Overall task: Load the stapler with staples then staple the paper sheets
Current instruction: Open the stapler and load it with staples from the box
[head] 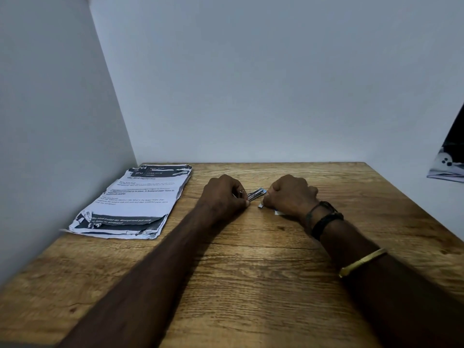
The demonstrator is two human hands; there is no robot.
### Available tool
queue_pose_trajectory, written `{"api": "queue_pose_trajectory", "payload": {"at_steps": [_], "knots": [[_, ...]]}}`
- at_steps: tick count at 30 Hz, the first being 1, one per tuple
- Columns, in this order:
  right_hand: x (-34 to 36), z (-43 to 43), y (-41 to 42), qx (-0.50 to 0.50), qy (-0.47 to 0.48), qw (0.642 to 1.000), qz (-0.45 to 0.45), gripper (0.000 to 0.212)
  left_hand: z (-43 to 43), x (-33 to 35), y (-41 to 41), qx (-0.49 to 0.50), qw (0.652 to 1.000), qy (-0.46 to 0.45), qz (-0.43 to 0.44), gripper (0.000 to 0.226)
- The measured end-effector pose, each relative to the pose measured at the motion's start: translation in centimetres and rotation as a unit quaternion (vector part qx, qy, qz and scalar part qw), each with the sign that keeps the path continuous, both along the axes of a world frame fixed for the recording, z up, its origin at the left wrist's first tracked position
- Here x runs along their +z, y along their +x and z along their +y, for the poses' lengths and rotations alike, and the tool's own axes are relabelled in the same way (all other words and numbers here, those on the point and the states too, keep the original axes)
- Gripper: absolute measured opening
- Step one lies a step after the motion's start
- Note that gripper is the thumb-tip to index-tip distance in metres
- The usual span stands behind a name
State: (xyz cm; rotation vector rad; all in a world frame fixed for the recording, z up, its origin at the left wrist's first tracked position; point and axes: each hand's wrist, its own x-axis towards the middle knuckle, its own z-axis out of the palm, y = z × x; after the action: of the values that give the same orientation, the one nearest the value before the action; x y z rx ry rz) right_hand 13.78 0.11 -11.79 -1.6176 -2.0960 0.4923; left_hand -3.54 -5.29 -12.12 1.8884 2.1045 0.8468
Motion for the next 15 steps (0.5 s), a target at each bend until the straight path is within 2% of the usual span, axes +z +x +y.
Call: {"api": "queue_pose_trajectory", "payload": {"at_steps": [5,9,12,15], "knots": [[0.43,-0.19,0.61,-0.019,0.080,0.994,0.064,0.011,-0.03,0.16,0.00,-0.012,1.000,-0.009,-0.008,0.016],[0.36,-0.27,0.55,-0.024,0.046,0.999,-0.015,0.021,-0.03,0.12,-0.03,-0.015,1.000,0.011,-0.017,0.021],[0.21,-0.09,0.37,-0.021,0.041,0.998,-0.030,0.018,-0.12,0.21,-0.06,-0.012,0.998,0.060,-0.032,0.021],[0.41,0.06,0.51,-0.033,0.072,0.996,0.031,0.015,-0.18,0.49,0.07,0.006,0.987,0.146,-0.074,0.015]]}}
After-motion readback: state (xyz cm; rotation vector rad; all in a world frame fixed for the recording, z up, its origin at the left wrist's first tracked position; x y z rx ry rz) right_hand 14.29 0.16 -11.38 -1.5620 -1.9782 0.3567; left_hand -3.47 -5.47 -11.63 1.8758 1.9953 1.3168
